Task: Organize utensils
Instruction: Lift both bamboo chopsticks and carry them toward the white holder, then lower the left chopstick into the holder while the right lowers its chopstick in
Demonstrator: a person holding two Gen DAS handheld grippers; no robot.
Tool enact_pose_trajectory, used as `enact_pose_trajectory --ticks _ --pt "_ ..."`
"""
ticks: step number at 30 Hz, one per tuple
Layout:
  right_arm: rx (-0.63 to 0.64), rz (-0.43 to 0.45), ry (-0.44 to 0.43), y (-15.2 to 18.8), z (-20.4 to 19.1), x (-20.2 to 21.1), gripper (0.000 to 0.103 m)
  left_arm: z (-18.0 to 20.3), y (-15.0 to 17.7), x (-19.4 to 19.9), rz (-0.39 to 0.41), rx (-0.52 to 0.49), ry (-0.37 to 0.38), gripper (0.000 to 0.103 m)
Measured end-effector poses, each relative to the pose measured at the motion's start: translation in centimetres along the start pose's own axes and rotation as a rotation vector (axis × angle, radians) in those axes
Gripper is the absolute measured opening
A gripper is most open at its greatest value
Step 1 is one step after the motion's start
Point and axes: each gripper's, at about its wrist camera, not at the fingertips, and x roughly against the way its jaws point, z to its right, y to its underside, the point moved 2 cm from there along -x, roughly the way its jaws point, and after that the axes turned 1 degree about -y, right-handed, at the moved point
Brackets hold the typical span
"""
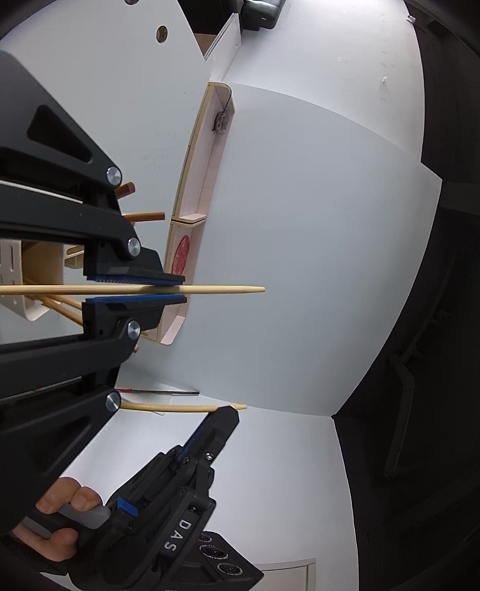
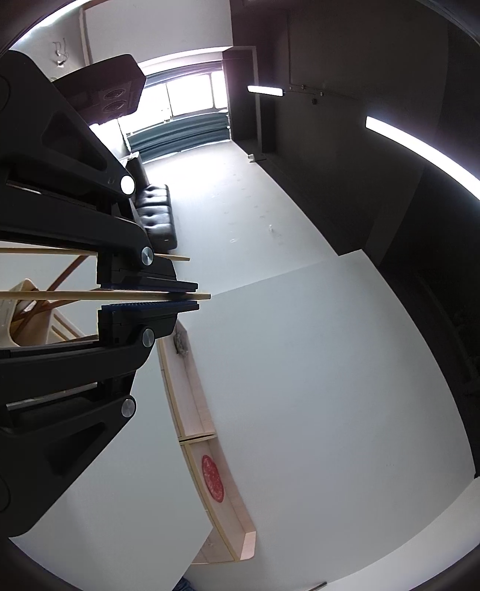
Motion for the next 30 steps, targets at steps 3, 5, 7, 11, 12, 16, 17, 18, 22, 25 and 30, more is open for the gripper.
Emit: enact_pose_trajectory --ticks 3,5,7,11,12,16,17,18,22,25,30 --pt "0.016 0.042 0.036 -0.1 0.4 -0.7 0.004 -0.2 0.4 -0.8 0.021 -0.002 -0.006 0.005" --pt "0.021 0.069 0.056 -0.2 0.7 -1.2 0.004 -0.3 0.5 -1.0 0.049 -0.010 -0.010 0.005" --pt "0.060 0.100 0.075 -0.2 1.0 -1.7 0.004 -0.4 0.2 -1.6 0.064 -0.007 -0.009 0.005" --pt "0.092 0.114 0.100 0.0 1.4 -3.0 0.004 -0.2 0.0 -1.6 0.136 -0.052 -0.037 0.005" --pt "0.097 0.117 0.100 0.1 1.4 -3.2 0.004 0.2 0.2 -1.5 0.159 -0.083 -0.053 0.005" --pt "0.094 0.139 0.072 0.8 1.3 -3.5 0.004 0.7 0.8 -2.2 0.168 -0.123 -0.053 0.005" --pt "0.102 0.143 0.071 1.0 1.1 -3.5 0.004 0.6 1.1 -2.3 0.168 -0.118 -0.055 0.005" --pt "0.110 0.150 0.072 1.3 0.7 -3.4 0.004 0.5 1.2 -2.5 0.167 -0.114 -0.057 0.005" --pt "0.119 0.147 0.056 2.2 1.0 -3.6 0.004 -0.7 1.5 -3.3 0.154 -0.079 -0.070 0.005" --pt "0.112 0.128 0.053 2.8 1.4 -3.7 0.004 -1.2 1.7 -3.3 0.145 -0.070 -0.065 0.005" --pt "0.117 0.104 0.046 3.6 1.6 -3.6 0.004 -1.1 2.2 -3.3 0.124 -0.086 -0.053 0.005"
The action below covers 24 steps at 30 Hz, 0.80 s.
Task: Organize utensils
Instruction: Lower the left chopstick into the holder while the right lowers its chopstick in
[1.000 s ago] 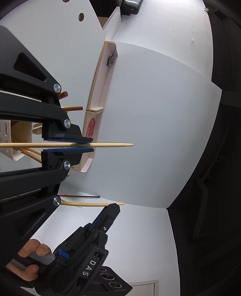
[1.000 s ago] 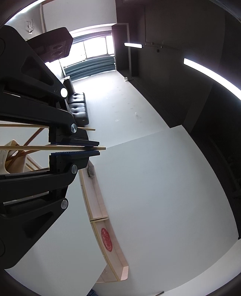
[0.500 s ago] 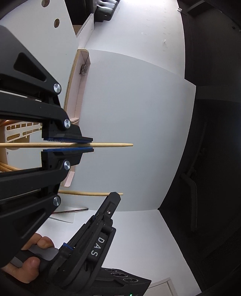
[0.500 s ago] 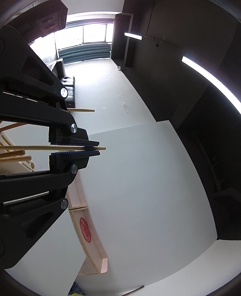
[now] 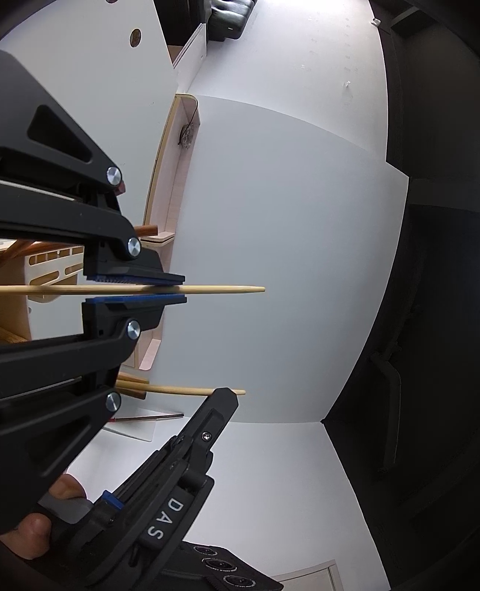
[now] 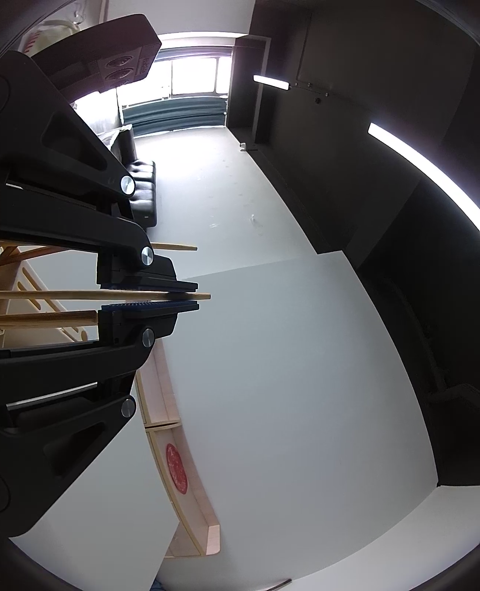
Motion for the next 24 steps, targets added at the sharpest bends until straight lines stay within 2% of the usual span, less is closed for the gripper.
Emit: enact_pose_trajectory --ticks 7,12,24 --pt "0.050 -0.020 -0.009 0.3 -1.0 0.9 0.004 -0.1 0.4 0.4 -0.044 -0.011 0.027 0.005" --pt "0.019 -0.026 -0.015 0.4 -0.6 1.8 0.004 -0.4 0.6 1.3 -0.048 -0.017 0.025 0.005" --pt "0.038 -0.059 -0.007 1.2 -0.6 2.7 0.004 -0.9 1.2 2.5 -0.083 -0.002 0.013 0.005"
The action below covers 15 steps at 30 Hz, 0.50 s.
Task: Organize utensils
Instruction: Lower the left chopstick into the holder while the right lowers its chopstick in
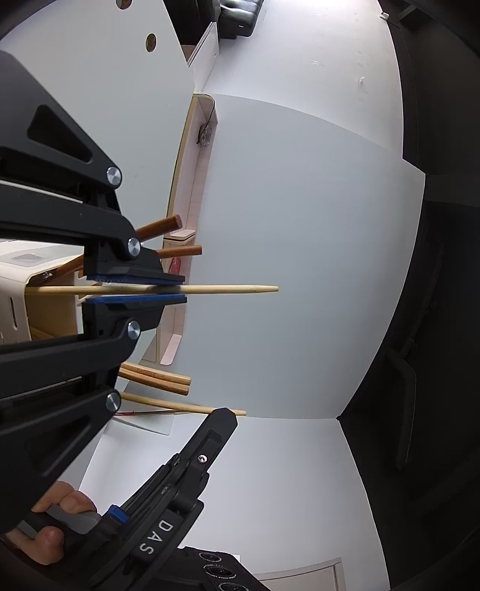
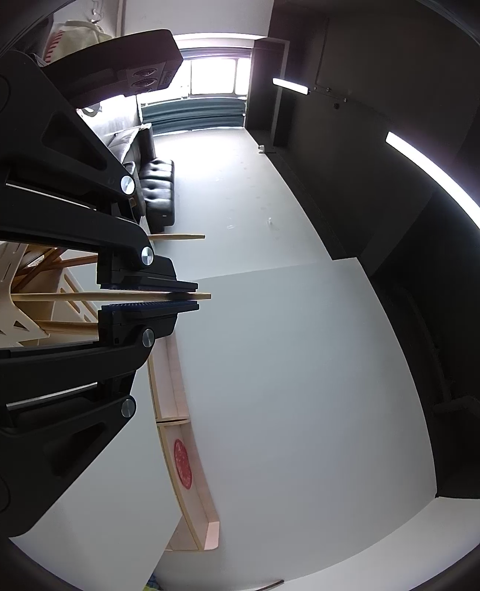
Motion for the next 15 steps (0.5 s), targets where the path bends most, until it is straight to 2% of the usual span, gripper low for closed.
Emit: enact_pose_trajectory --ticks 6,15 --pt "0.009 -0.035 0.008 1.0 -0.3 0.2 0.004 -0.1 -0.1 0.4 -0.003 -0.006 0.009 0.005" --pt "0.029 -0.157 0.017 2.2 -0.6 -0.5 0.004 -0.7 -0.4 0.9 -0.035 0.001 0.040 0.005"
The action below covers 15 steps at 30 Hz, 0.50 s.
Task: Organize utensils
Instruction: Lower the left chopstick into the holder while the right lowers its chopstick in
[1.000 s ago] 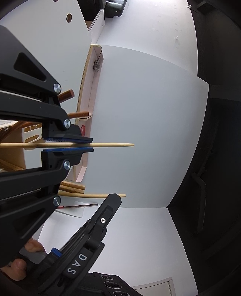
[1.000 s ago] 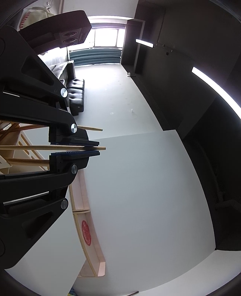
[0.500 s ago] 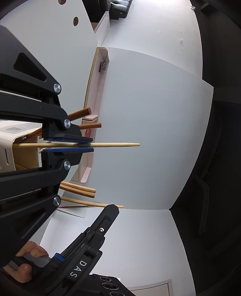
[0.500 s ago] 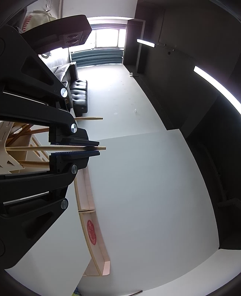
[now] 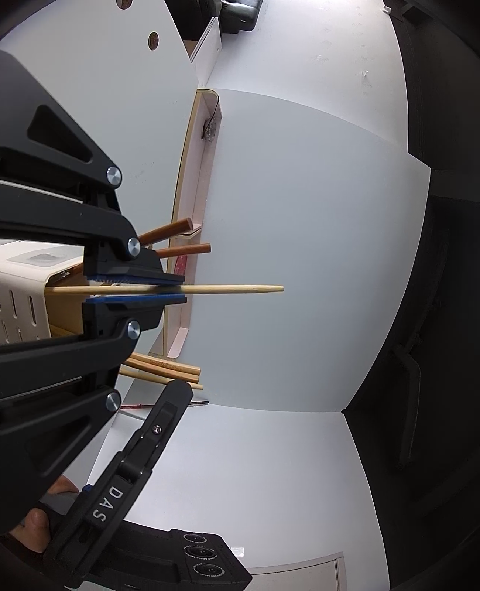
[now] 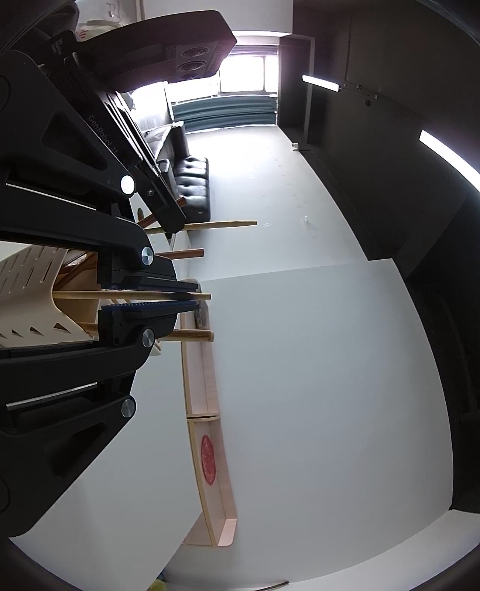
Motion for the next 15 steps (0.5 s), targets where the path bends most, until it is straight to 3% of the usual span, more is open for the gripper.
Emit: enact_pose_trajectory --ticks 6,15 --pt "-0.007 -0.050 0.011 0.3 -0.3 0.1 0.004 0.0 -0.7 0.1 -0.039 -0.020 0.000 0.005" --pt "0.005 -0.114 0.051 0.2 -1.3 0.4 0.005 0.0 -0.8 -0.4 -0.175 -0.041 -0.002 0.005"
